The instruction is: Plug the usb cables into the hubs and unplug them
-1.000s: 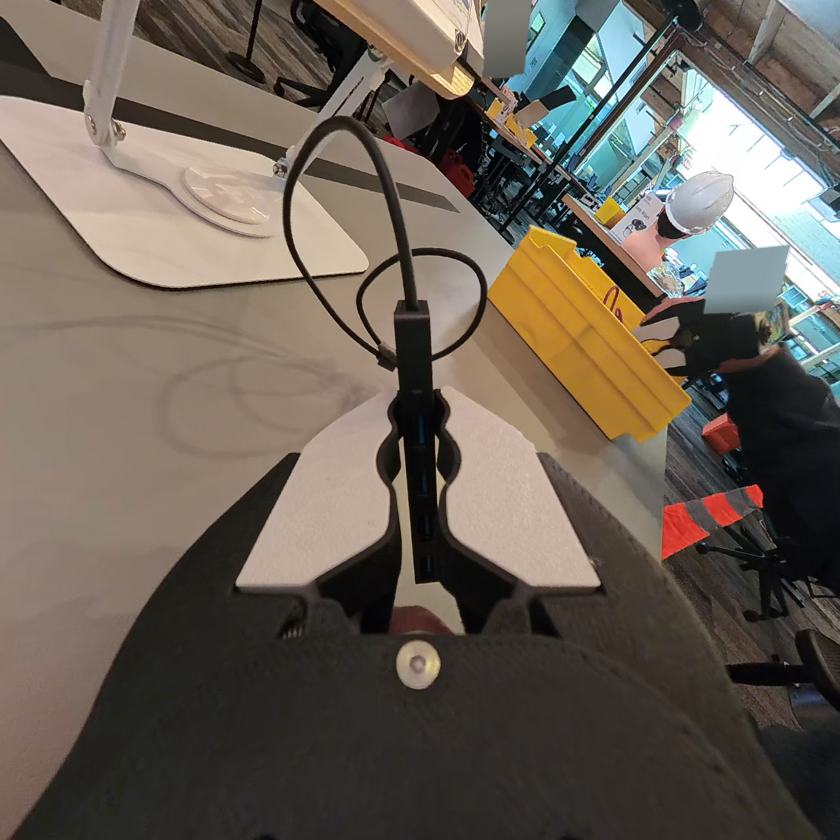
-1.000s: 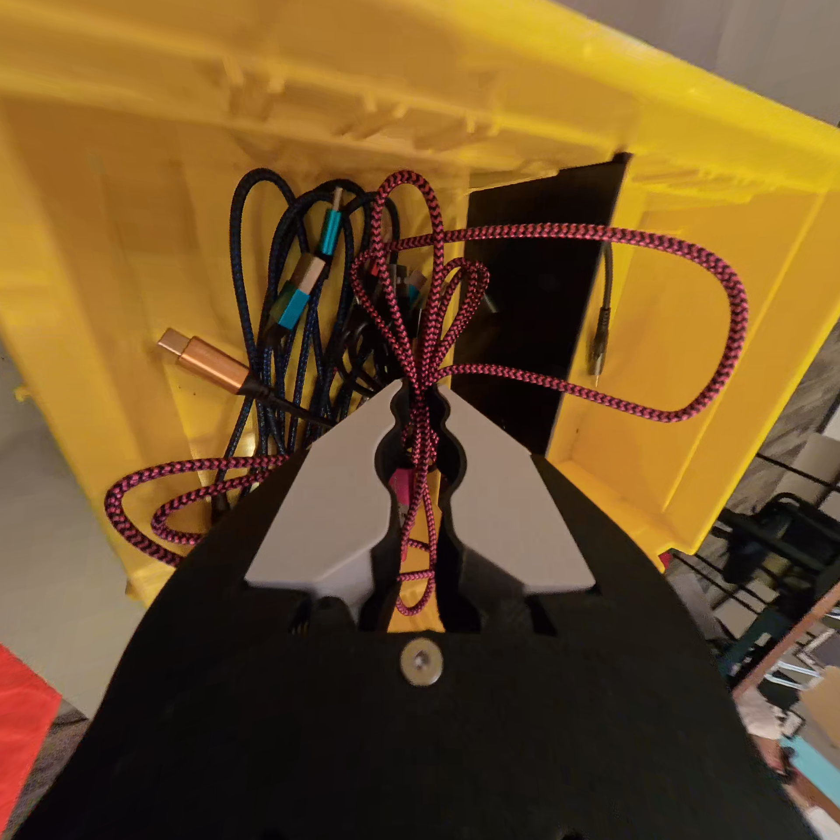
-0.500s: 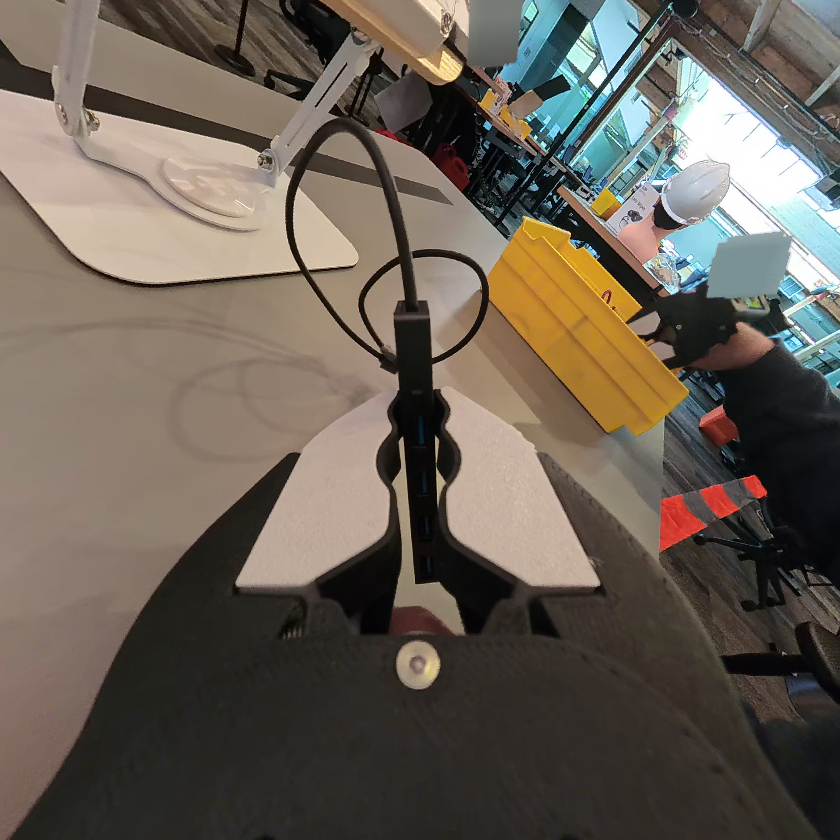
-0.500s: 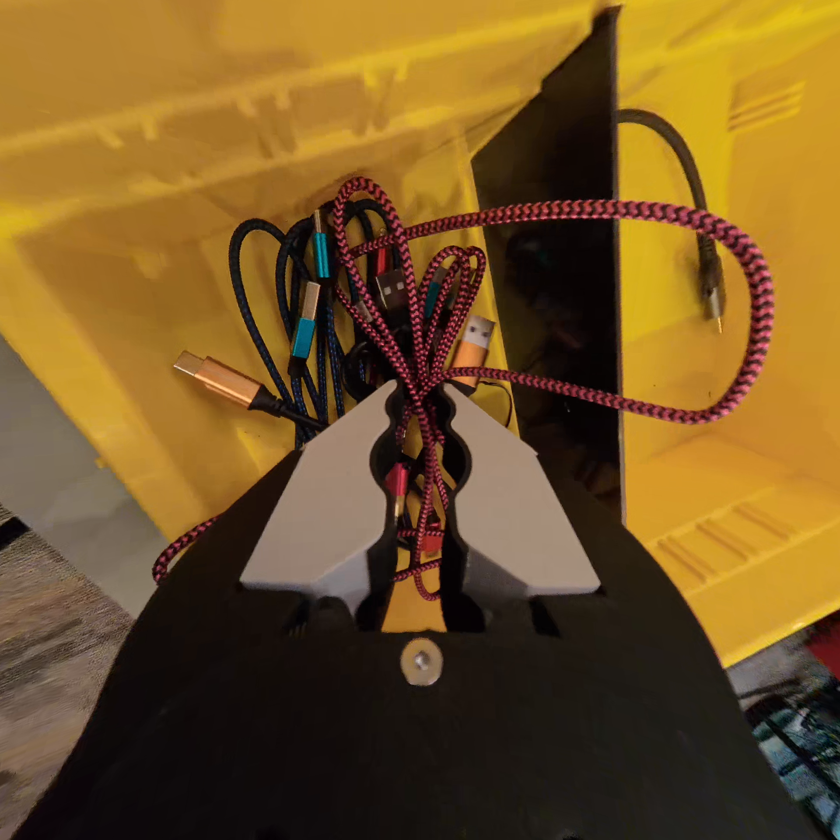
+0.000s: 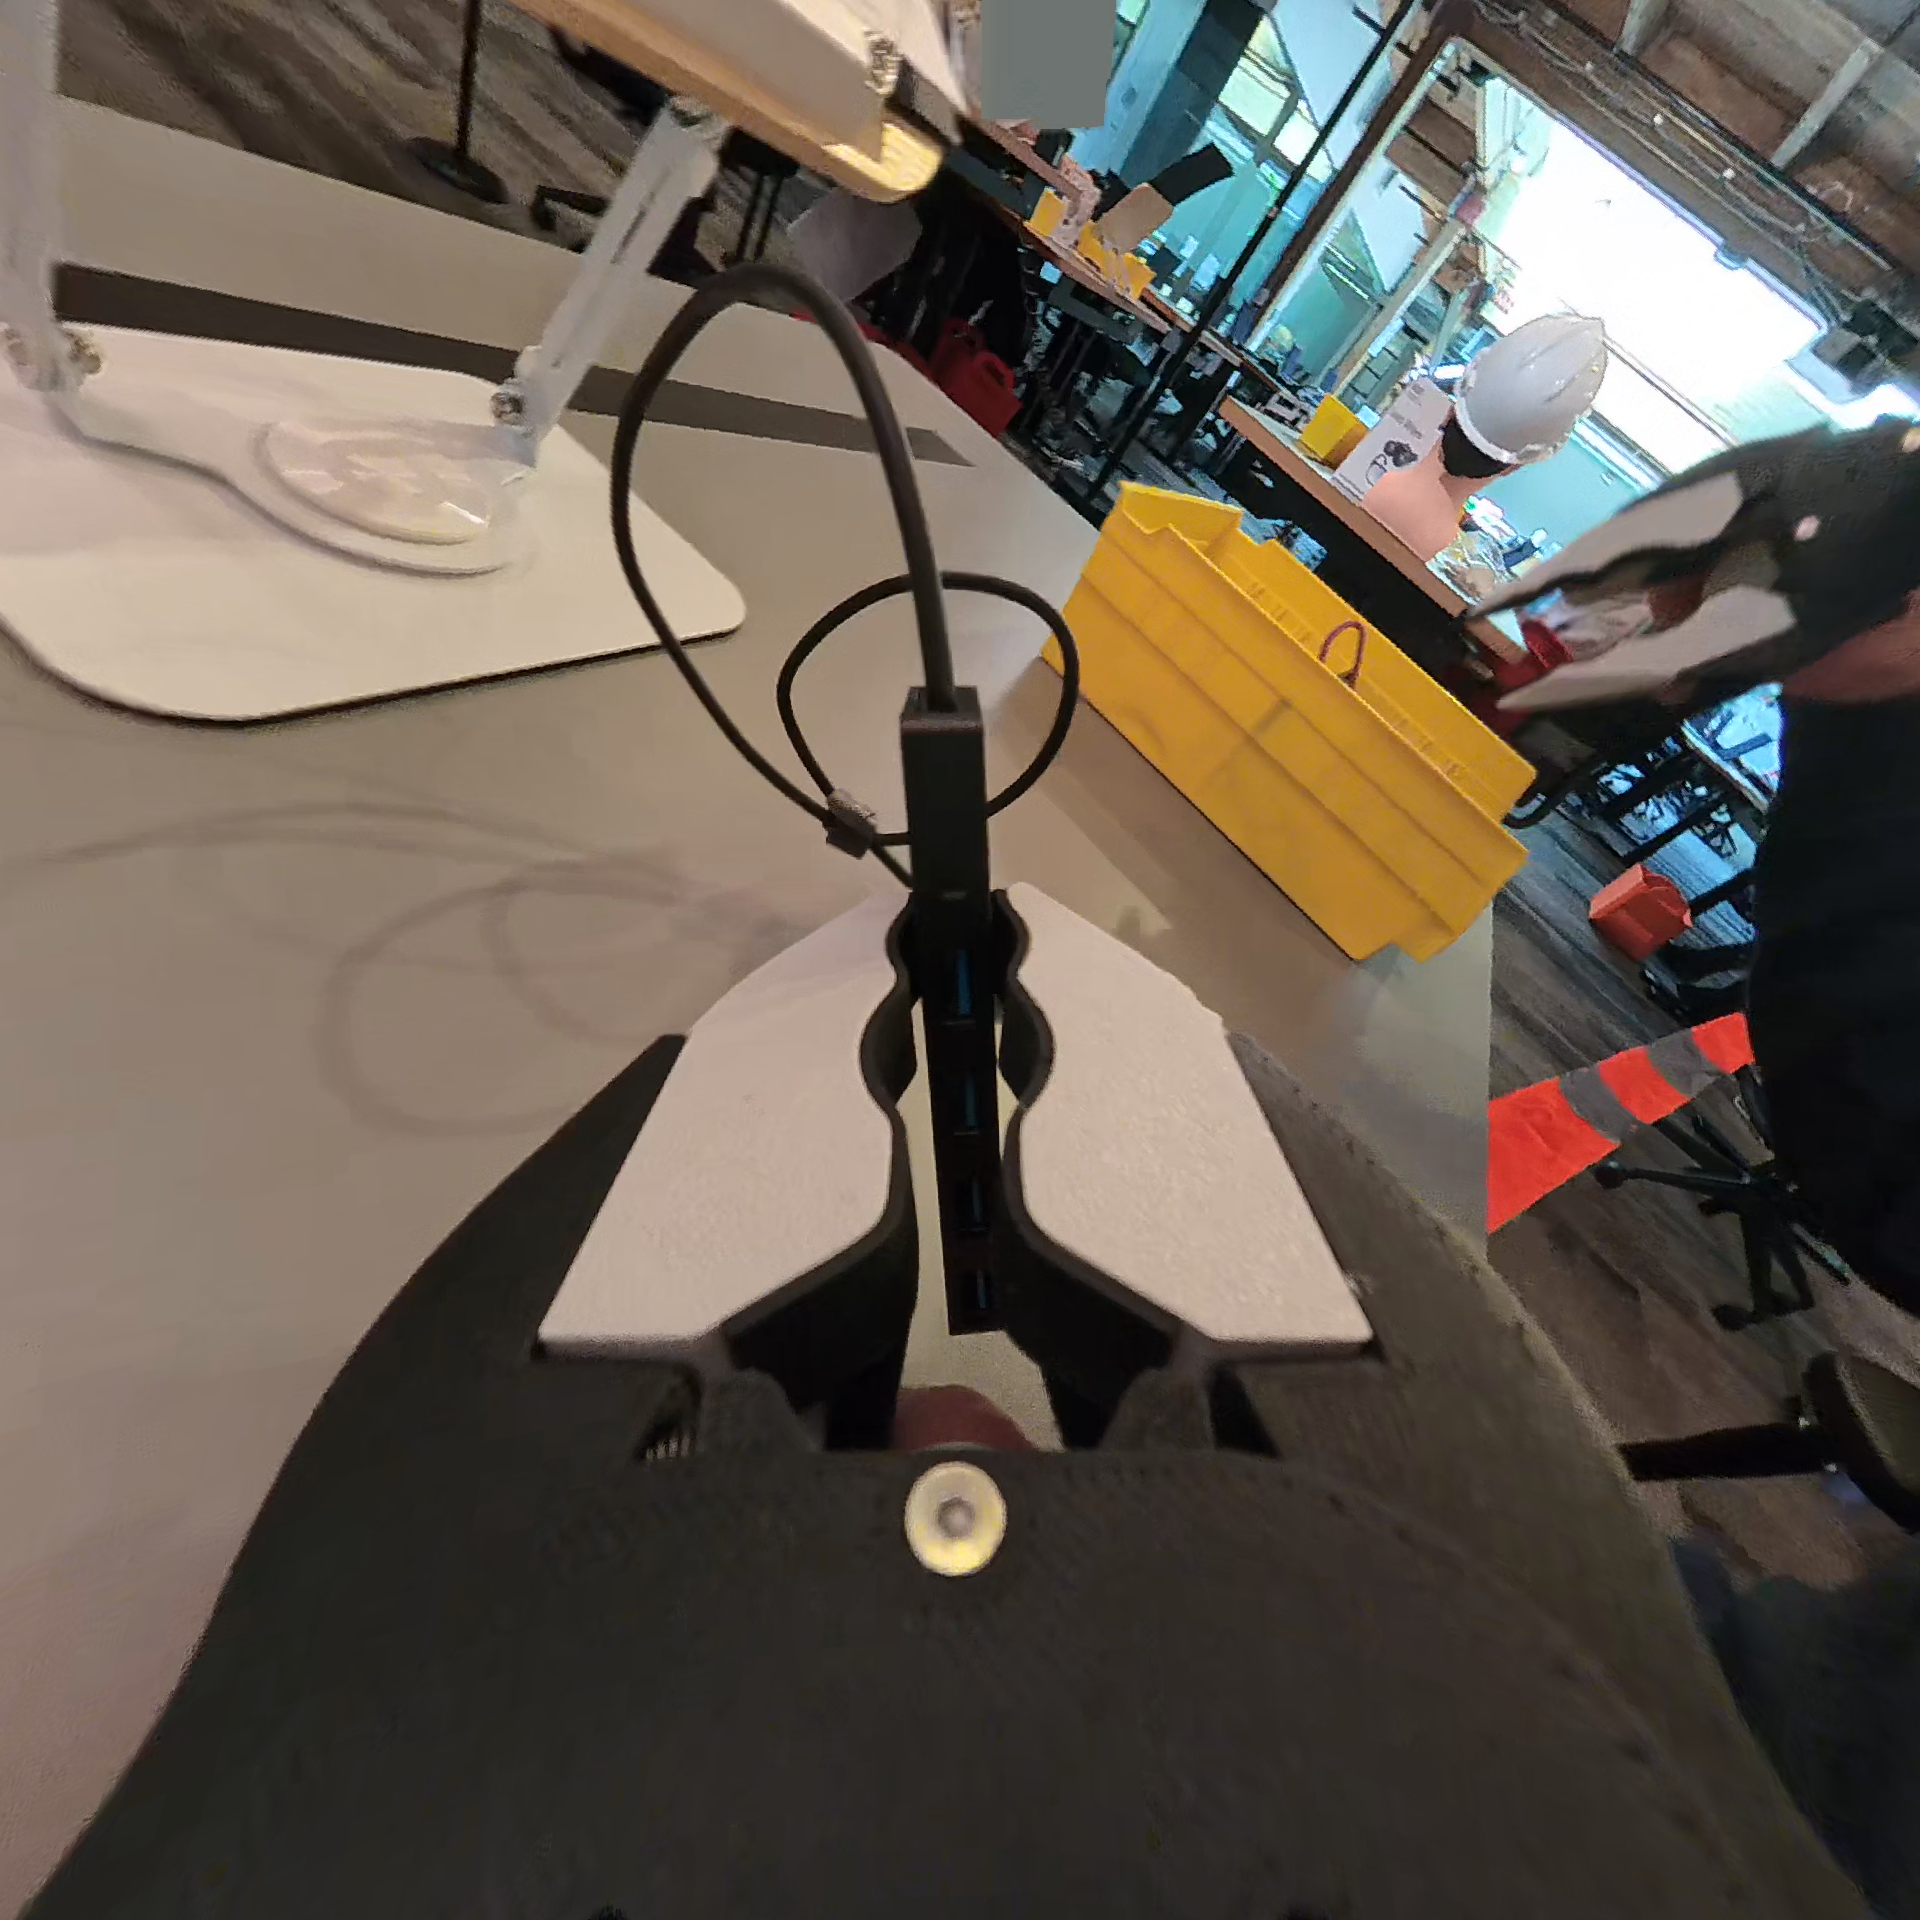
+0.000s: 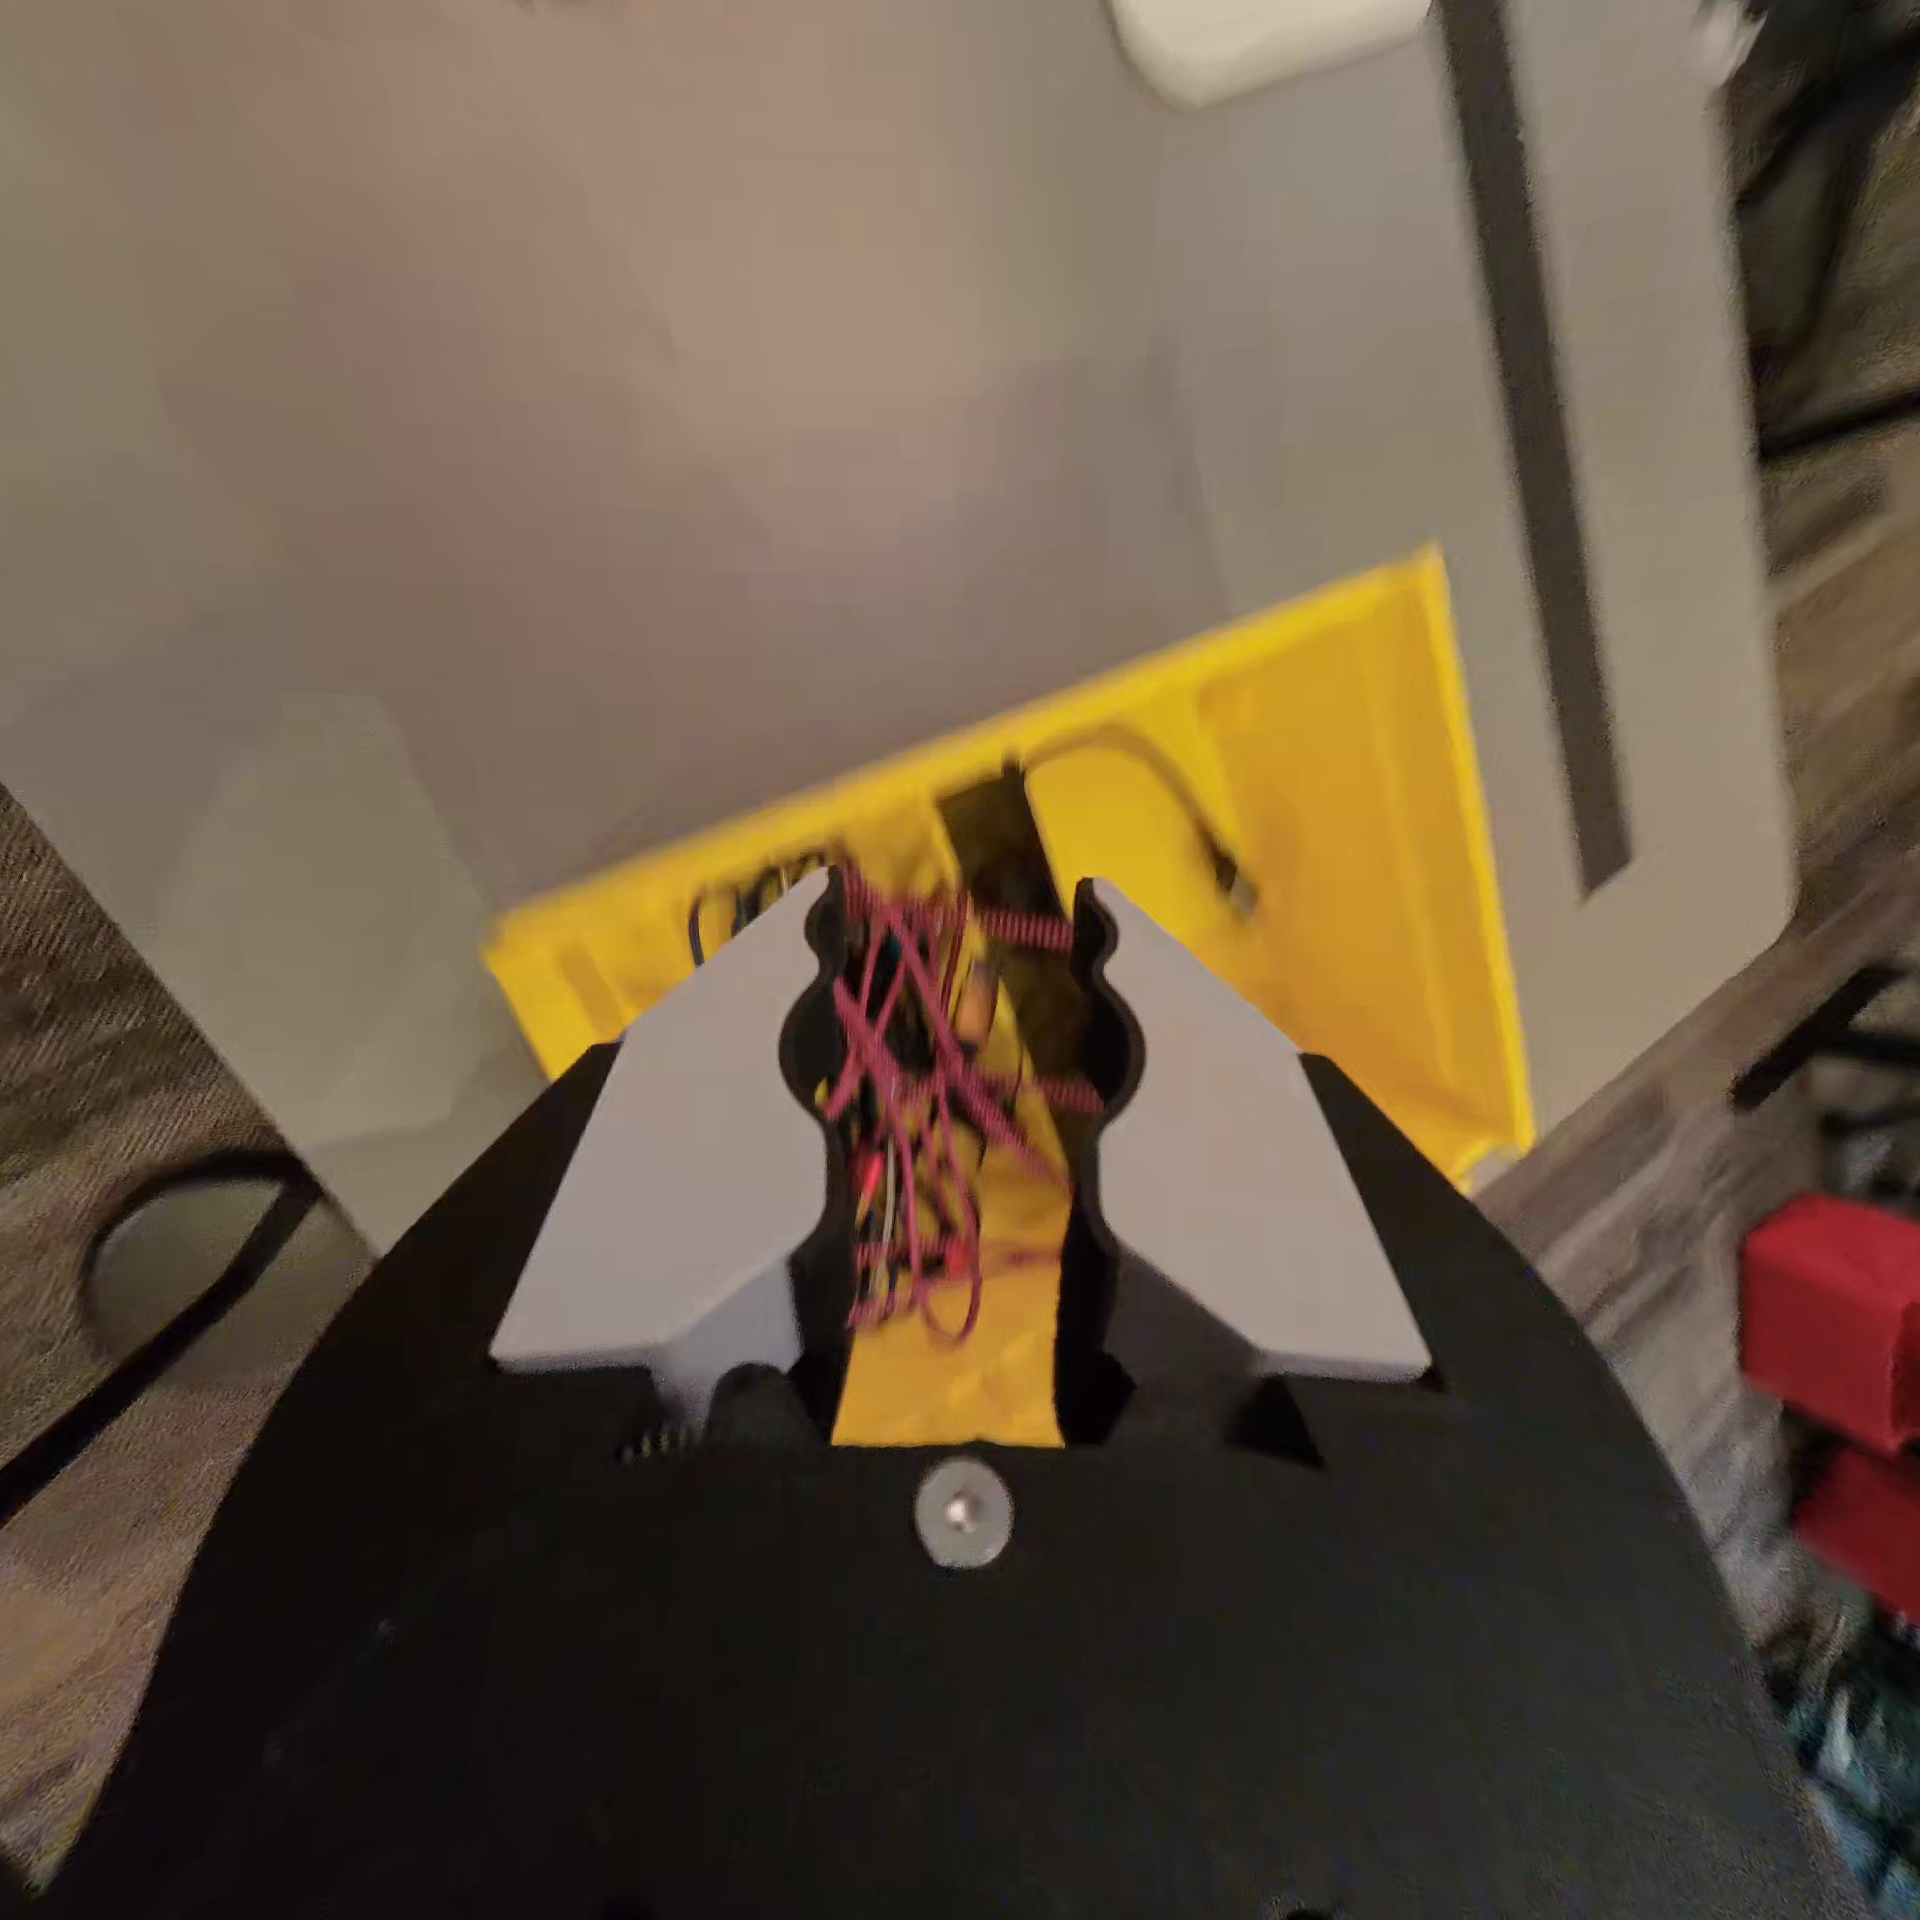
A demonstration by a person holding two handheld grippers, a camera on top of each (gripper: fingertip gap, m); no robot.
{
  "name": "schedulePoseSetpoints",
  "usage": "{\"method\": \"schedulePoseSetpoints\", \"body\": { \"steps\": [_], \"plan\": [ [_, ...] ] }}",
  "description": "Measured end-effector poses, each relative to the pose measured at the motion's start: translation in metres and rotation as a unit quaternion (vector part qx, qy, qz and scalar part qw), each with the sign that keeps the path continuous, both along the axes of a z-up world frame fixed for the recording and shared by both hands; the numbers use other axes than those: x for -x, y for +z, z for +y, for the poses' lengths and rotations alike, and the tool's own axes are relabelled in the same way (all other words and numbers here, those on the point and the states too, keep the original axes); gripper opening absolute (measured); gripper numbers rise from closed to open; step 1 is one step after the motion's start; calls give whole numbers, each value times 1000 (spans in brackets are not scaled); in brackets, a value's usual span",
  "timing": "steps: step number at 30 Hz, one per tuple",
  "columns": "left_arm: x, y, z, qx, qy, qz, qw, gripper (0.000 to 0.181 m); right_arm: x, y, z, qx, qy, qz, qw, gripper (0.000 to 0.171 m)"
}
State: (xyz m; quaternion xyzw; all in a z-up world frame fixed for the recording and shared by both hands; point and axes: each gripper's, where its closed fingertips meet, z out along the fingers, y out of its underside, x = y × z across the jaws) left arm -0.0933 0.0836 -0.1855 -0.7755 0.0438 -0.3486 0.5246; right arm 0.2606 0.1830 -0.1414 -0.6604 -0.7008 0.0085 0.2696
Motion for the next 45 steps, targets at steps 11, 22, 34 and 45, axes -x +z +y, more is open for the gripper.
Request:
{"method": "schedulePoseSetpoints", "body": {
  "steps": [11, 22, 34, 45],
  "plan": [
    [-69, 15, -18, -42, -102, 53, 992, 11, 239, 18, -36, -82, 149, 153, 973, 46],
    [-95, 21, -24, -58, -140, 47, 987, 11, 277, 10, -29, -65, 170, 164, 969, 0],
    [-74, 23, -14, -59, -100, 19, 993, 38, 200, 102, 33, -131, 50, 192, 971, 0],
    [-63, 4, -6, -29, -80, 14, 996, 30, 41, 144, 151, -158, -175, 241, 941, 0]
  ]
}}
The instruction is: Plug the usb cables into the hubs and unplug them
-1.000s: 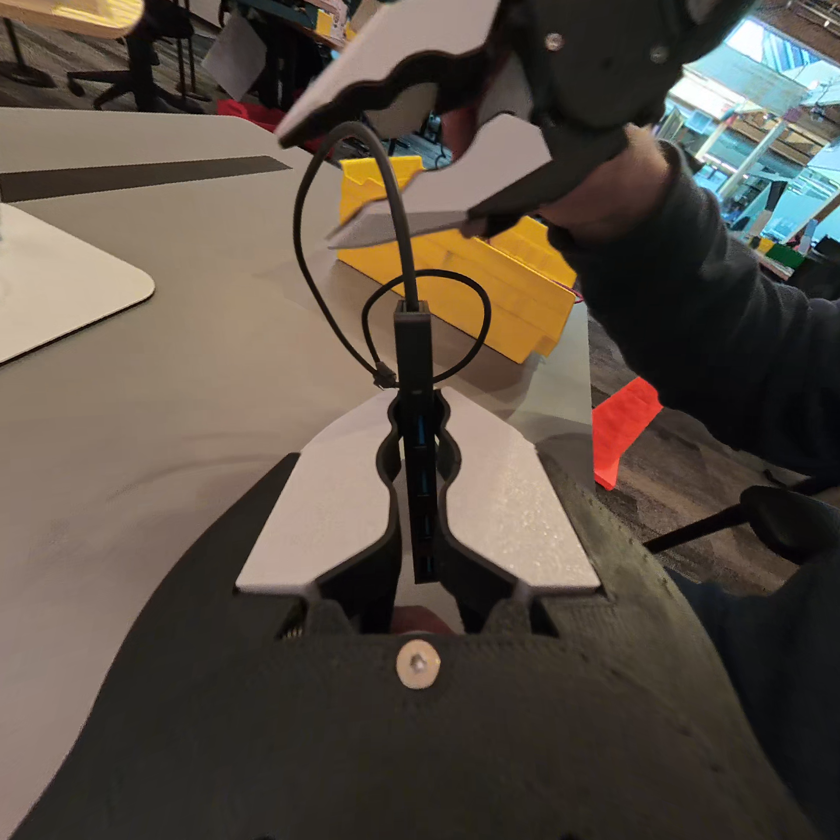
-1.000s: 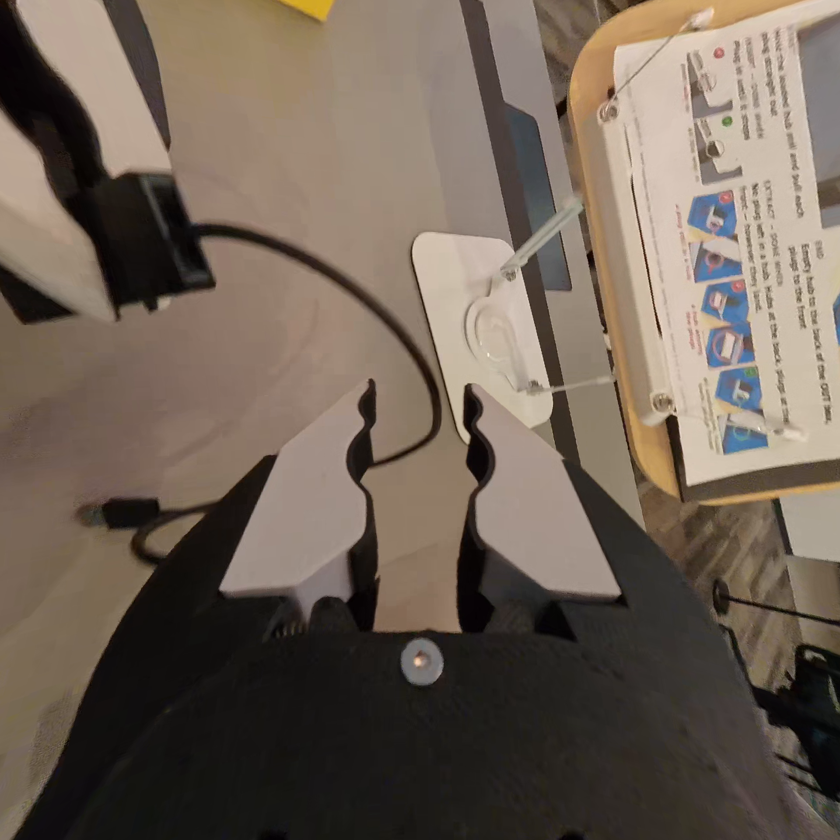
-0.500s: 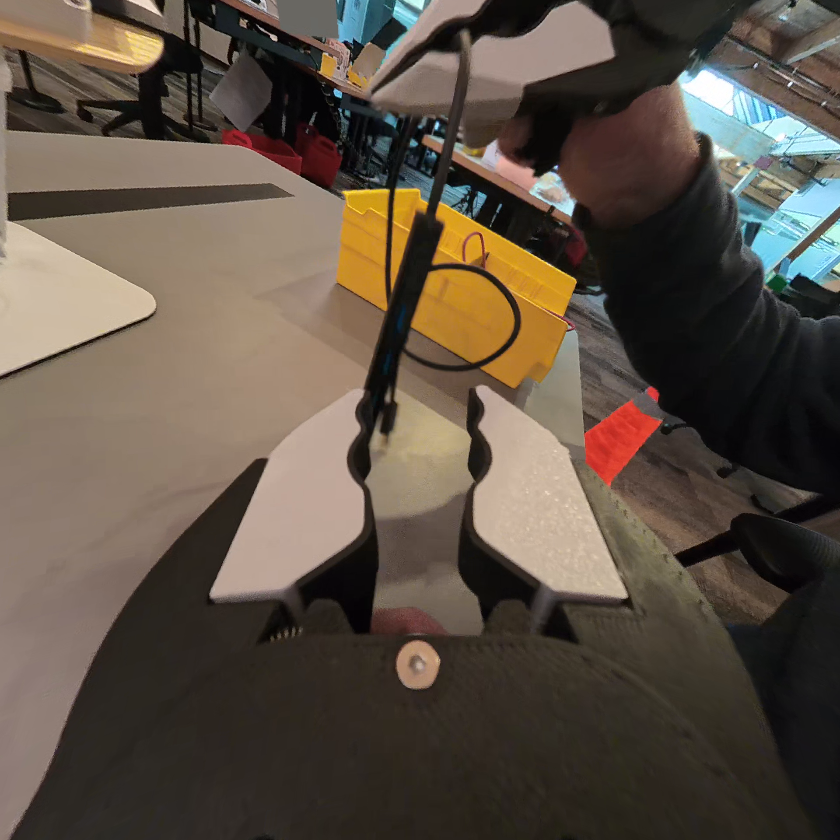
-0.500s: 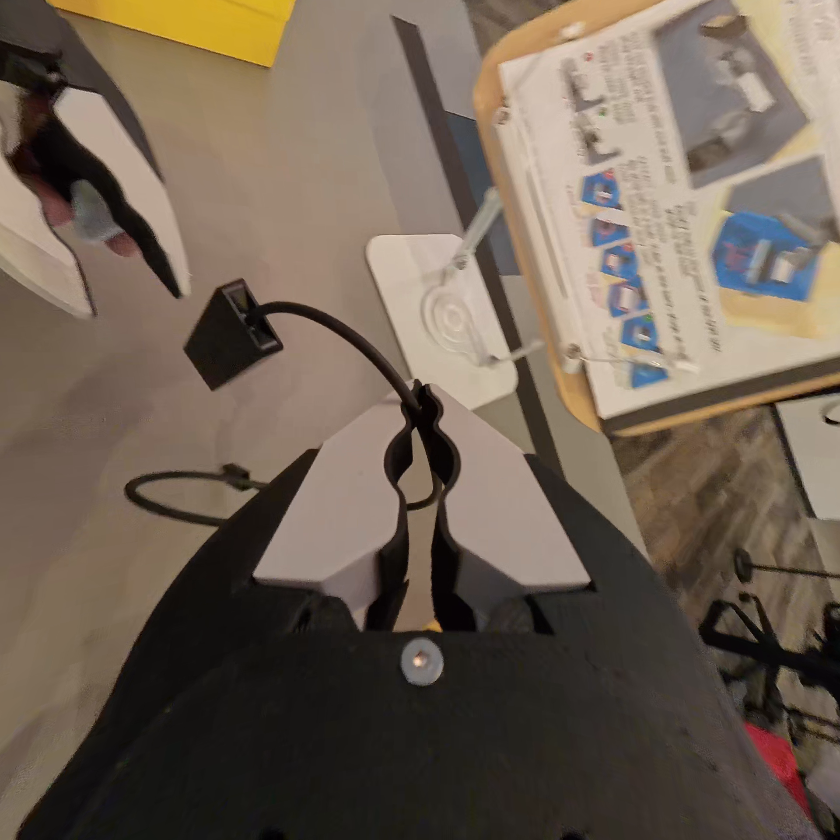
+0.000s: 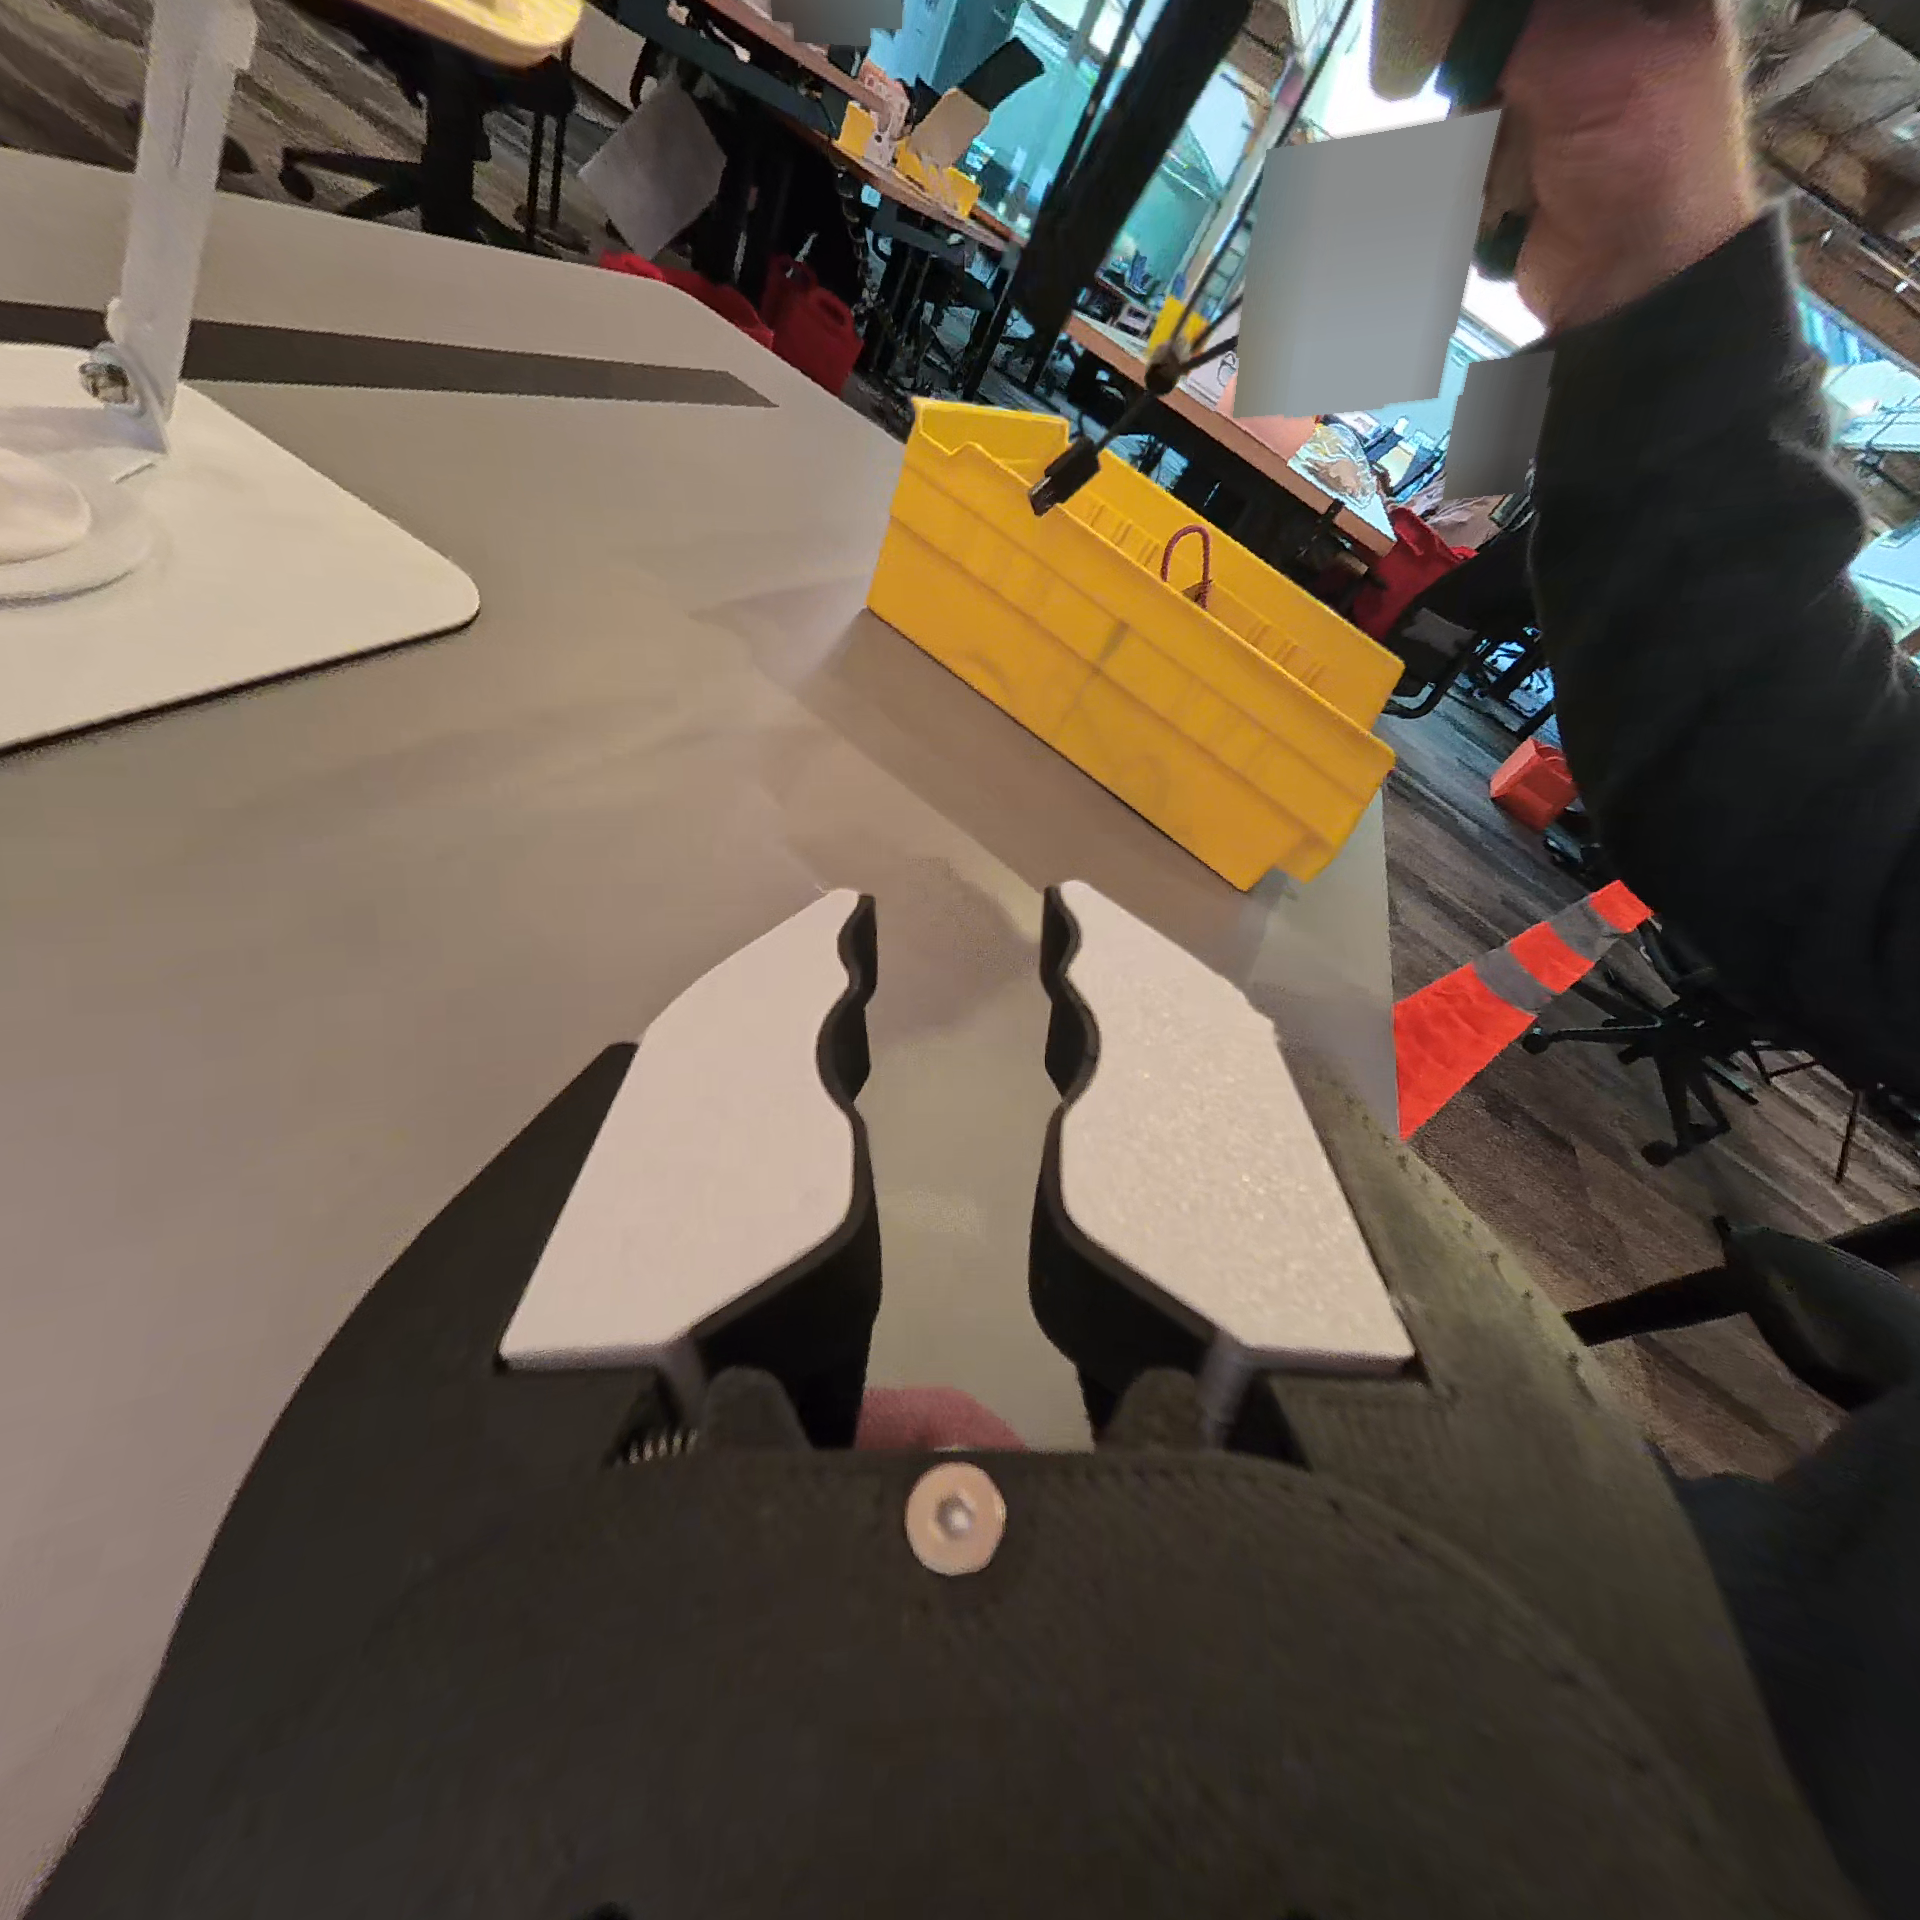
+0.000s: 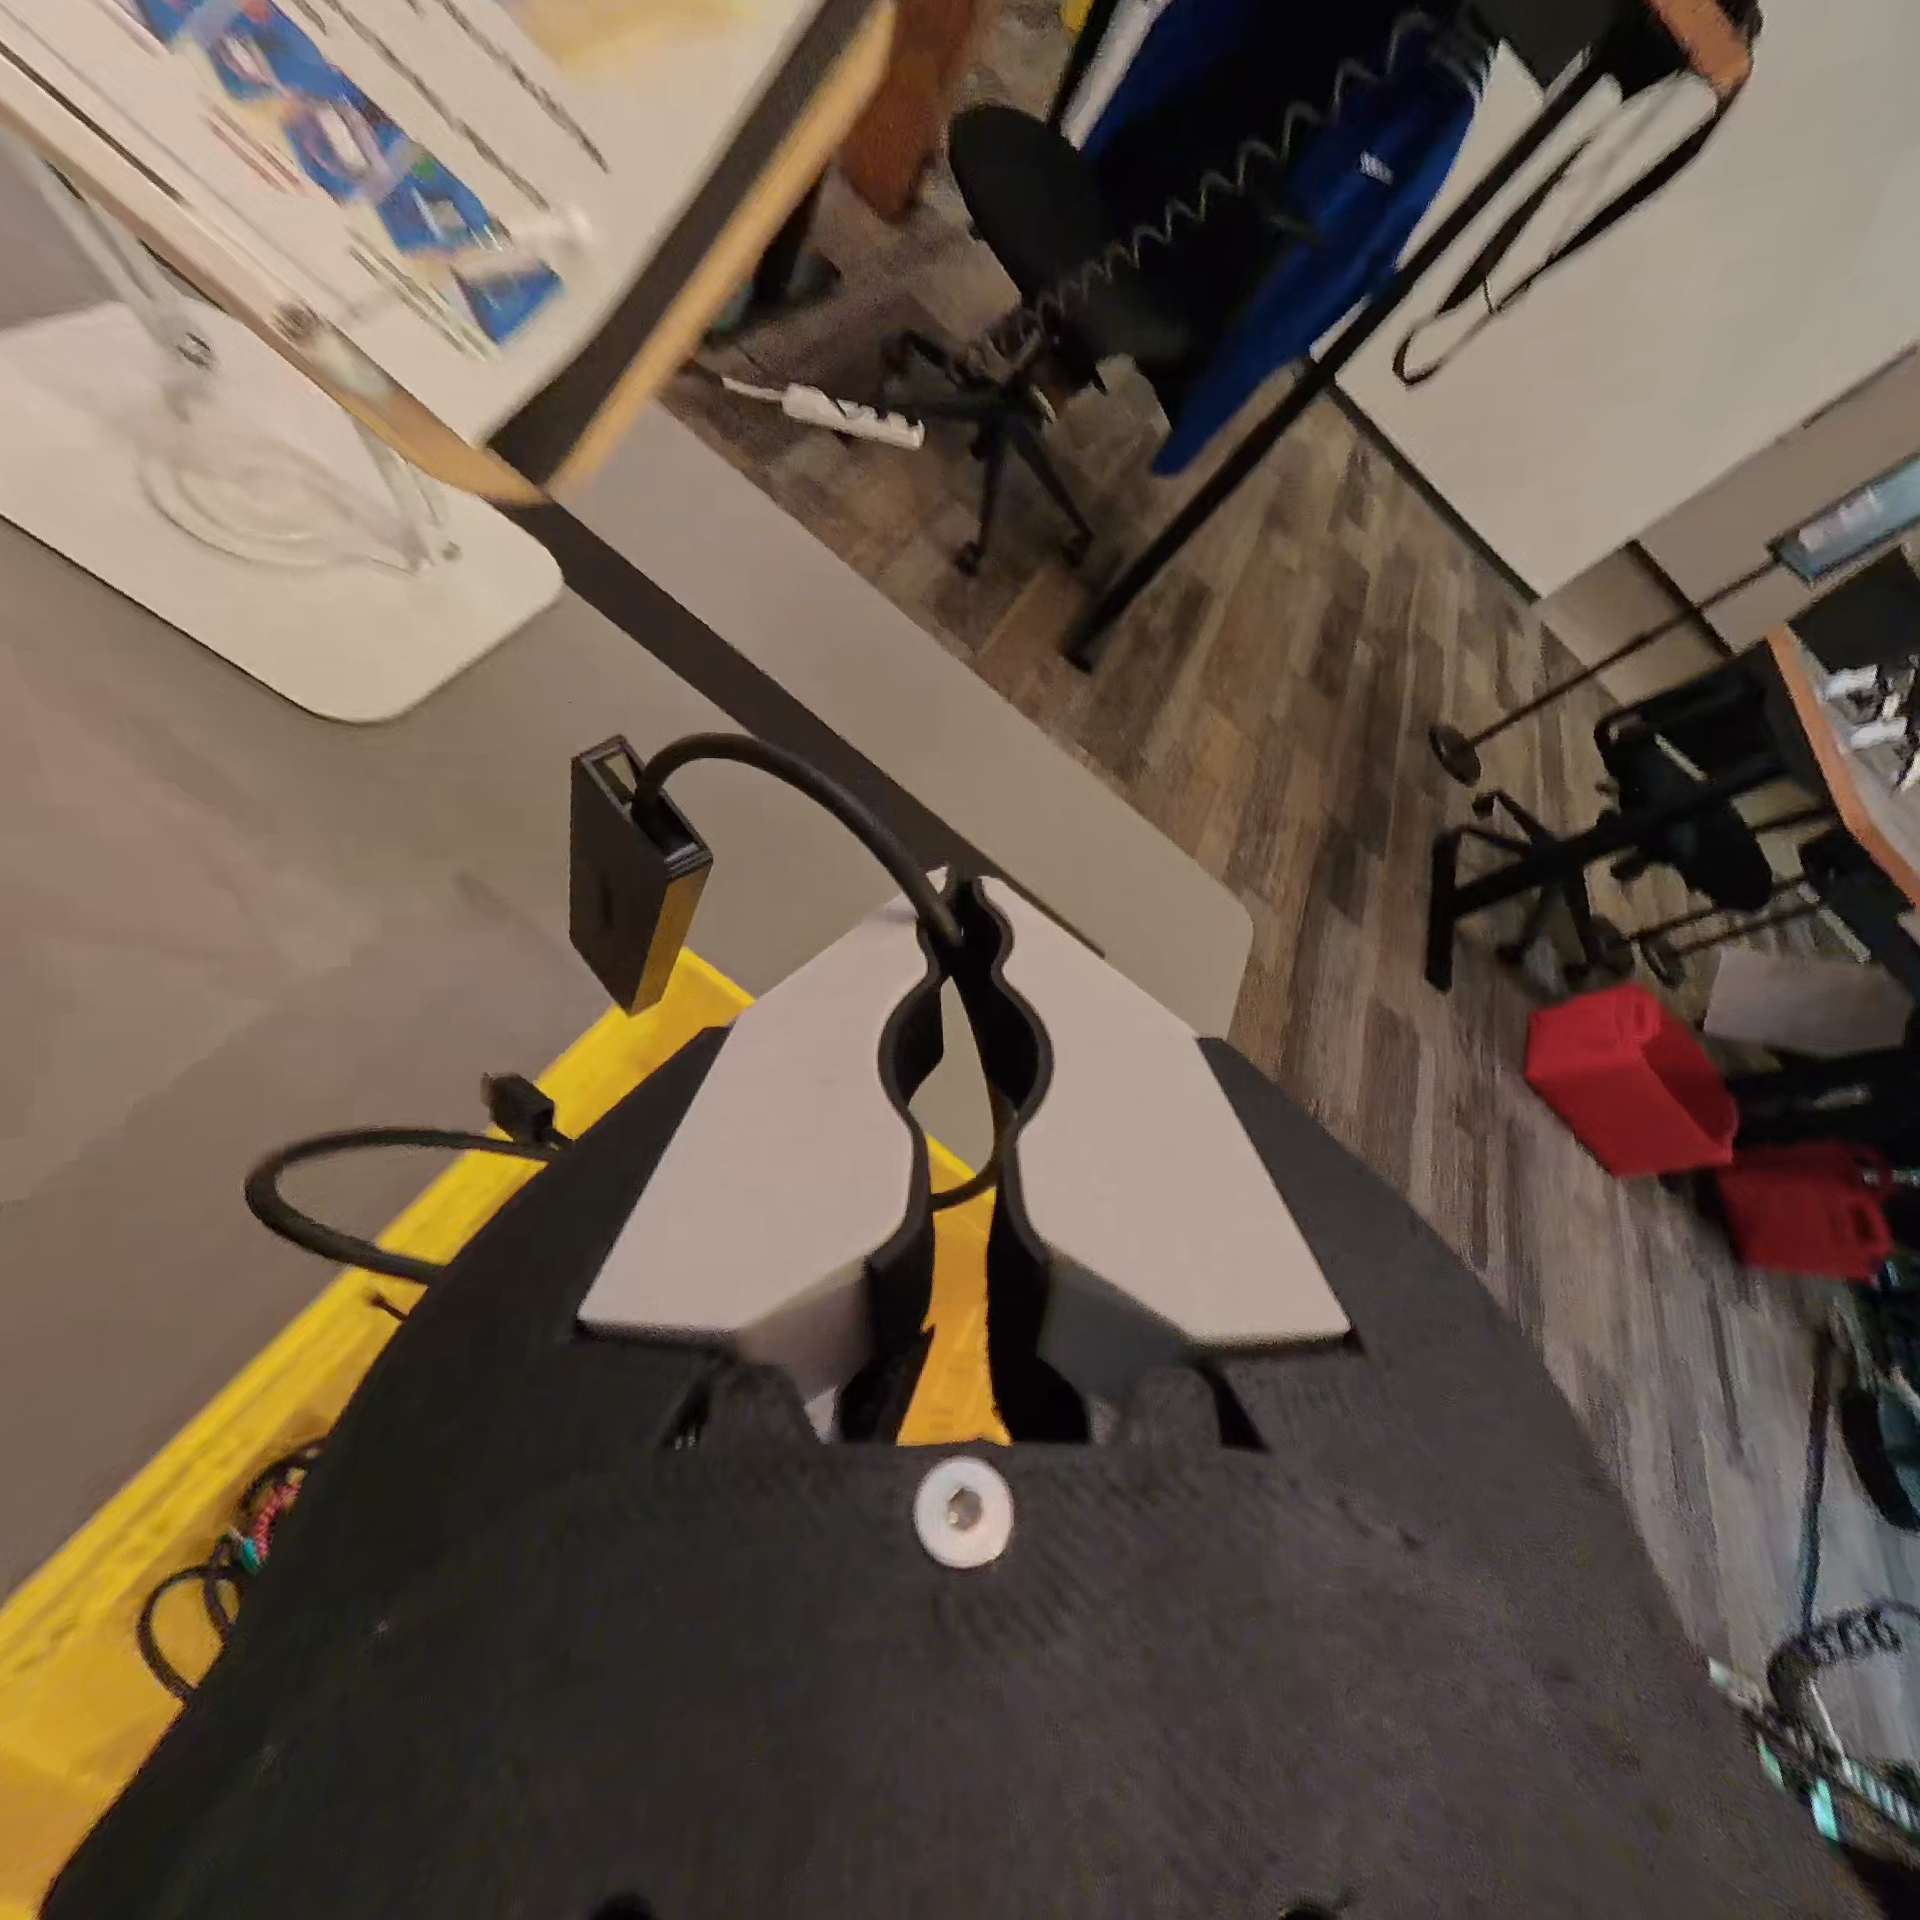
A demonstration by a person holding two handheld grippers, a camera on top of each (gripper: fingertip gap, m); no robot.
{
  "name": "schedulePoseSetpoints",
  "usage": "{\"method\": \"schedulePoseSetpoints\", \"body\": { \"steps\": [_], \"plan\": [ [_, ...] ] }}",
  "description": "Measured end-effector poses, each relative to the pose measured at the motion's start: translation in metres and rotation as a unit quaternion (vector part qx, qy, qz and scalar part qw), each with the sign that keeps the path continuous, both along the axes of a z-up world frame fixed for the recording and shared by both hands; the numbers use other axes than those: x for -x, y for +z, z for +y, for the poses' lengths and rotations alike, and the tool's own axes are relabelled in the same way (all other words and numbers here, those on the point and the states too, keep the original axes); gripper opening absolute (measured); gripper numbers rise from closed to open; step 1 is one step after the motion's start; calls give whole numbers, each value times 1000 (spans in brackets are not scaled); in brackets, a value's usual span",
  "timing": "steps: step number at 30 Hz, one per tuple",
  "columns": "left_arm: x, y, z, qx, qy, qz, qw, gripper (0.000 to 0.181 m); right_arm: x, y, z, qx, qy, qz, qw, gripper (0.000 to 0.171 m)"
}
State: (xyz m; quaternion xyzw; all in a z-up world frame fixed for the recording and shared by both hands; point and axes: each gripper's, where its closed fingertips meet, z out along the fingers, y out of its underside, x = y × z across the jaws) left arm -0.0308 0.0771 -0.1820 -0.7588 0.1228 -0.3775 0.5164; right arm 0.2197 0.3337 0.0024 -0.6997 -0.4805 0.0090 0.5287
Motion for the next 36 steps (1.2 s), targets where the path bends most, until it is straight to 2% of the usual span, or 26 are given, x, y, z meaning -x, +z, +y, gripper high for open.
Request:
{"method": "schedulePoseSetpoints", "body": {
  "steps": [8, 13, 18, 22, 23, 24, 26, 29, 33, 36],
  "plan": [
    [14, -10, 4, 15, 23, 7, 1000, 30, -49, -99, 35, 66, -66, -35, 995, 0],
    [20, -14, 5, 23, 32, 11, 999, 30, -79, -158, 46, 109, -108, -91, 984, 0],
    [26, -12, 5, 21, 40, 23, 999, 31, -105, -206, 47, 156, -139, -179, 961, 0],
    [34, -1, 3, 9, 54, 54, 997, 34, -124, -239, 38, 218, -150, -262, 928, 0],
    [38, 4, 2, 3, 59, 63, 996, 34, -126, -244, 36, 229, -152, -275, 921, 0],
    [43, 10, 0, -2, 67, 72, 995, 35, -128, -245, 36, 231, -153, -285, 918, 8],
    [56, 22, -4, -12, 86, 90, 992, 37, -125, -245, 32, 238, -141, -295, 914, 34],
    [85, 44, -14, -26, 124, 119, 985, 39, -125, -237, 29, 224, -127, -309, 915, 45],
    [144, 75, -33, -36, 192, 151, 969, 42, -121, -215, 21, 221, -117, -261, 932, 69],
    [196, 93, -52, -29, 249, 175, 952, 46, -123, -195, 16, 215, -117, -219, 945, 74]
  ]
}}
